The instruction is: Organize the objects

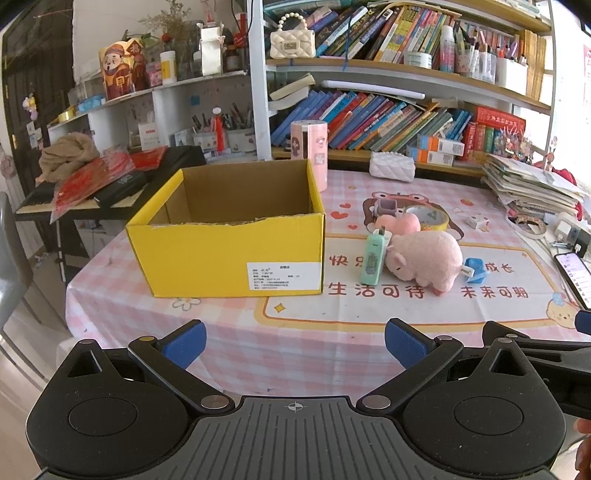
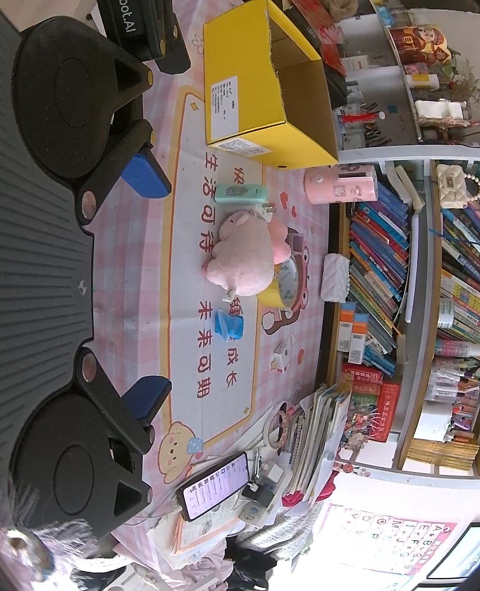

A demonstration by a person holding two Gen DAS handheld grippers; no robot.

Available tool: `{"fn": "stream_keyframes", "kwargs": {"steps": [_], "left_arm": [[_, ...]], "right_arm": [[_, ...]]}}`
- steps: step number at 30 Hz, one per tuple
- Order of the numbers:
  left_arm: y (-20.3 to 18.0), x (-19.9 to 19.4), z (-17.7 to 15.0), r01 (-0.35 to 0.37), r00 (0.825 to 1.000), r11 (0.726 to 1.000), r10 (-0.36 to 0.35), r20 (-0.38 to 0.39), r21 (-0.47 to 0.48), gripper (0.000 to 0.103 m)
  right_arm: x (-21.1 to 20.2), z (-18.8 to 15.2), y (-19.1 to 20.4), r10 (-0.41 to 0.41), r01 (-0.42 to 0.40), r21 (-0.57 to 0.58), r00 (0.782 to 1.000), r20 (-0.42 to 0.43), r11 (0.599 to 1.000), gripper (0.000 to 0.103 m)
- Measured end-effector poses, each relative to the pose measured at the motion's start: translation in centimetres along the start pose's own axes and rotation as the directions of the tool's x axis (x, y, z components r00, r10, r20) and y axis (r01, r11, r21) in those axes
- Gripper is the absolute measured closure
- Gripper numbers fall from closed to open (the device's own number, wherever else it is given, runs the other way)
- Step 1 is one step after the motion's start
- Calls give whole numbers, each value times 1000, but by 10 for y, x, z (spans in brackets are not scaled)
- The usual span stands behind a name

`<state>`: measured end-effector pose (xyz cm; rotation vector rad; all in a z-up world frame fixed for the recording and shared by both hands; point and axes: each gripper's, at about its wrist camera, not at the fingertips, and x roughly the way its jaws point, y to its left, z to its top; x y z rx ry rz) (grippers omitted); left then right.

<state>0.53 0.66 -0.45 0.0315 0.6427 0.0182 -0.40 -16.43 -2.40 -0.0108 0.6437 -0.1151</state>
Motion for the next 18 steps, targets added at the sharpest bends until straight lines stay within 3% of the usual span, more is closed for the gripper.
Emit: {"fn": "stream_keyframes", "kwargs": {"steps": [18], "left_arm": [[-2,0,2,1,1000,1000,-1,-3,1,0]], "right_arm": [[2,1,-1,-2,2,0,1000,-6,1000,0]]}}
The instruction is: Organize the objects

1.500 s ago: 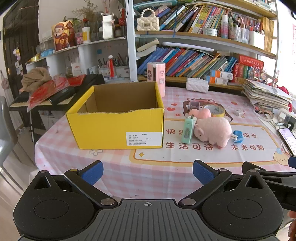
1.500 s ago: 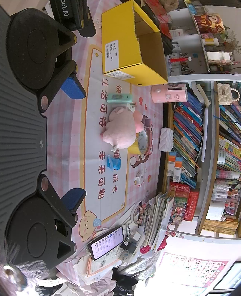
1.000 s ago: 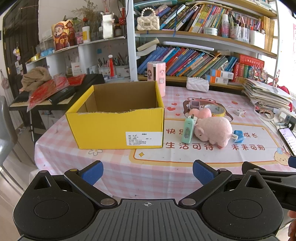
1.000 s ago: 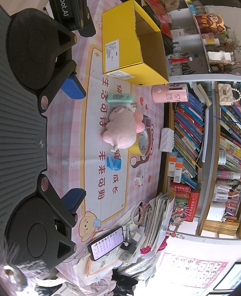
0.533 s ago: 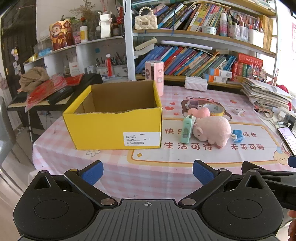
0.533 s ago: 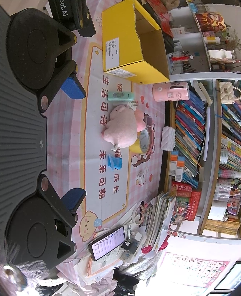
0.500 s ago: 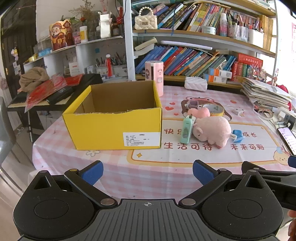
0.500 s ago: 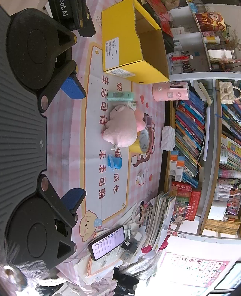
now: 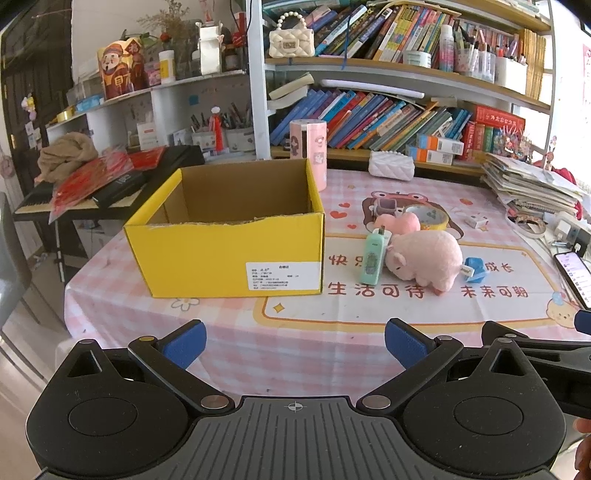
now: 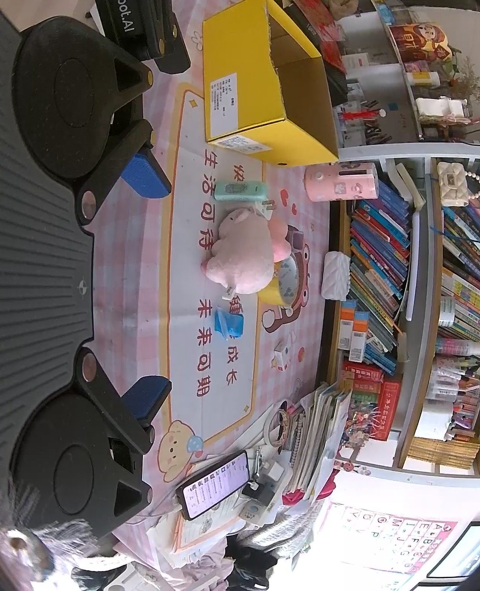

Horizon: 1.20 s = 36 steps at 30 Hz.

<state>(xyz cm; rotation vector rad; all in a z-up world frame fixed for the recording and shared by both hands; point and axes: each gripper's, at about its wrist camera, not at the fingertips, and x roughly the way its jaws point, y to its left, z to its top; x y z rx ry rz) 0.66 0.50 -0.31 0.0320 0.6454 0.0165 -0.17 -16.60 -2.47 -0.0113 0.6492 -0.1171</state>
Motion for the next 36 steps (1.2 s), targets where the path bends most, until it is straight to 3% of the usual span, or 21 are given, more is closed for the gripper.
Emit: {"fn": "stream_keyframes", "kwargs": {"steps": [36], "left_arm": [[8,3,-1,2,1000,1000,-2,-7,-5,0]], "right_arm": [[3,-1,6,0,0,-7,1000,-9,1000,0]]}}
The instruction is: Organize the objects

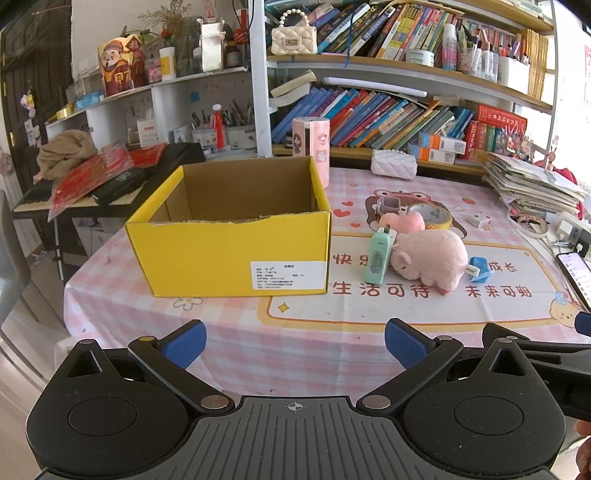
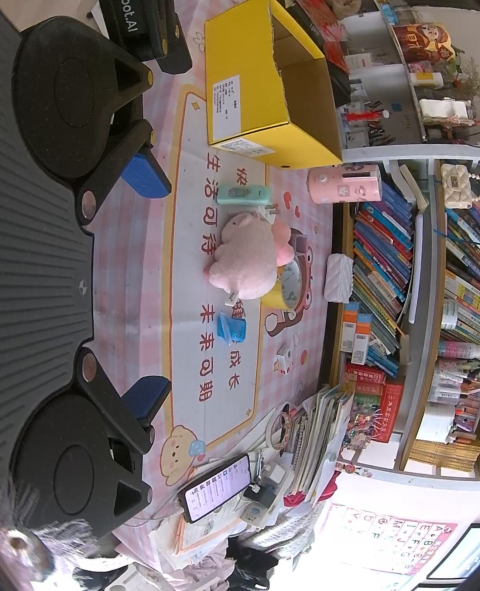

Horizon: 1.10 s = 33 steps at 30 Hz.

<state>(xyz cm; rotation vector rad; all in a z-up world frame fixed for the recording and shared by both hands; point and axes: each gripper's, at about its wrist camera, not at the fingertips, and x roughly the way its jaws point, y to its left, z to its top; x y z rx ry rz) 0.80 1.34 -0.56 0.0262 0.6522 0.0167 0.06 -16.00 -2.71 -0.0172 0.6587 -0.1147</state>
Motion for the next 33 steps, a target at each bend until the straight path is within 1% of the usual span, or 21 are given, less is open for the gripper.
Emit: {"fn": "stream_keyframes", "kwargs": {"steps": [10,17,21,30,33], "left_arm": [[2,3,4,-5,1000,1000,5,2,-2,0],[-3,11,11,2,1000,1000,-2,-4,-15,0],[-8,18,15,0,1000,1000,0,-16,-24,0],[-22,39,28,-45,998,998,44,-39,-45,0],[-27,47,33,-50,998,997,47,-45,-60,0]], "right_arm": [[3,4,4,4,-4,-3,1000,-2,1000,0],[9,9,-2,17,-17,2,1000,7,1000,0],[18,14,-7,38,-38,-1,999,9,999,2],[47,32,-19,103,-103,-29,995,-2,994,4],[57,39,-23,121,-121,-45,993,-2,992,7]]}}
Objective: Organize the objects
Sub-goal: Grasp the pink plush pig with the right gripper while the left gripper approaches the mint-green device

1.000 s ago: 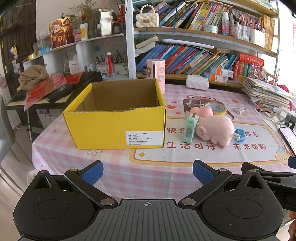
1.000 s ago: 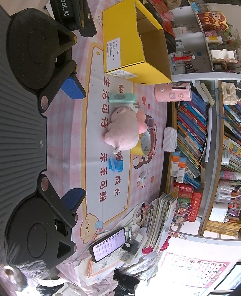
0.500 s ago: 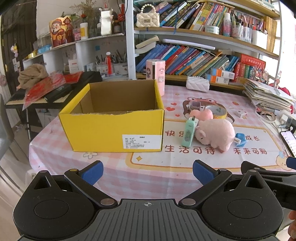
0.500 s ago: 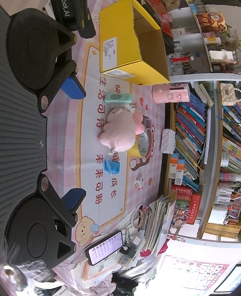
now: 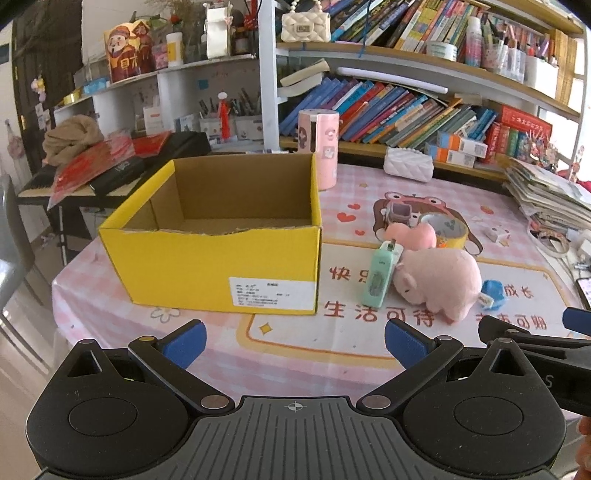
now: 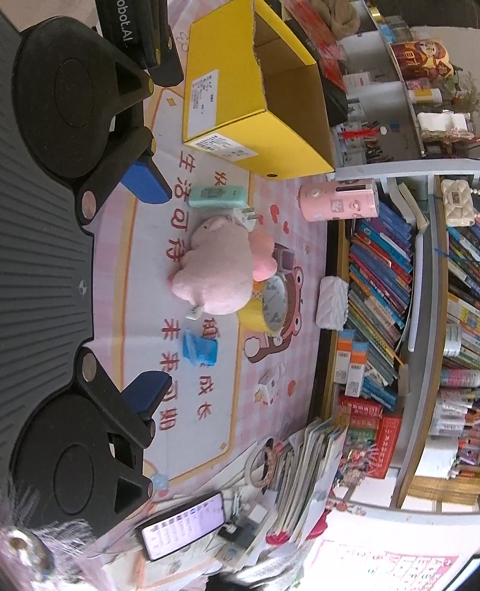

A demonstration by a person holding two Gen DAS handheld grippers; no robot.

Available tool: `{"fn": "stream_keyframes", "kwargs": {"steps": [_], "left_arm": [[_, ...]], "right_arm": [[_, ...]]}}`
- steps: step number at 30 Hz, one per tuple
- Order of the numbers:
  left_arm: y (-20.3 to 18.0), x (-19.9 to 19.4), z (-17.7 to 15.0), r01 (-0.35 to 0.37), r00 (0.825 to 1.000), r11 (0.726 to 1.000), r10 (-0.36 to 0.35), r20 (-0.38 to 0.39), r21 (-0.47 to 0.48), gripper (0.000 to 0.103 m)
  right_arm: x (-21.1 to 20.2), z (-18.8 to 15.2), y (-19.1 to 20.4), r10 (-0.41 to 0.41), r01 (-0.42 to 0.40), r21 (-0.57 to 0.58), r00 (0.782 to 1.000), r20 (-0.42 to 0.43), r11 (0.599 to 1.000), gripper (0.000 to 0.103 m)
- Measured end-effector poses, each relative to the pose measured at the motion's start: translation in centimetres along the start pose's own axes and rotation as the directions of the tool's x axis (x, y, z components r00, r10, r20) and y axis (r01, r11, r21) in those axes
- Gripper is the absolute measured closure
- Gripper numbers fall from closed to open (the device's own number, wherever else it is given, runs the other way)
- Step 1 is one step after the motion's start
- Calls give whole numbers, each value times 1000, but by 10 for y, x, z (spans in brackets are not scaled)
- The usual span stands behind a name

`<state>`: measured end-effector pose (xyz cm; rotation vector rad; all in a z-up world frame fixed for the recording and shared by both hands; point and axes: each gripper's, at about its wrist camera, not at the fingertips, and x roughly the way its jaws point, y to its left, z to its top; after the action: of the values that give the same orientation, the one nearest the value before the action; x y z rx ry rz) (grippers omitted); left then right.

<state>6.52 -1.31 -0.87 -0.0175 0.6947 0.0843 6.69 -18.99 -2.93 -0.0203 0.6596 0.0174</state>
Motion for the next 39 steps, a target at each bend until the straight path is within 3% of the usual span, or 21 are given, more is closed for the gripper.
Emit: {"fn": "stream_keyframes", "kwargs": {"steps": [11,19,23,26,30,36,38,39], "left_arm": [[-22,21,12,-19,1000,998,18,-24,-61,0],[-30,32,16,-51,998,995,47,-49,-82,0],[-28,33,18,-77,996,993,73,-47,-85,0],[-27,33,20,-99,994,991,95,-49,-92,0],[-24,34,21,-127,991,987,122,-53,-98,0],[-21,34,21,-149,988,983,144,-53,-110,0],[-22,35,20,-155,987,982,149,-56,-112,0],[-22,36,21,-156,987,981,150,-59,-113,0]], "right_arm": [[30,20,-29,32,-32,-47,999,-2,998,14],[50,27,-39,72,-74,-103,997,-22,992,32],[69,33,-37,115,-121,-112,992,-54,986,32],[87,41,-32,156,-164,-152,986,-60,975,16],[117,49,-21,189,-201,-245,979,-74,948,11],[159,45,-8,229,-272,-340,960,-164,900,11],[166,42,-9,239,-290,-323,953,-188,901,14],[167,41,-11,249,-299,-310,949,-192,902,21]]}}
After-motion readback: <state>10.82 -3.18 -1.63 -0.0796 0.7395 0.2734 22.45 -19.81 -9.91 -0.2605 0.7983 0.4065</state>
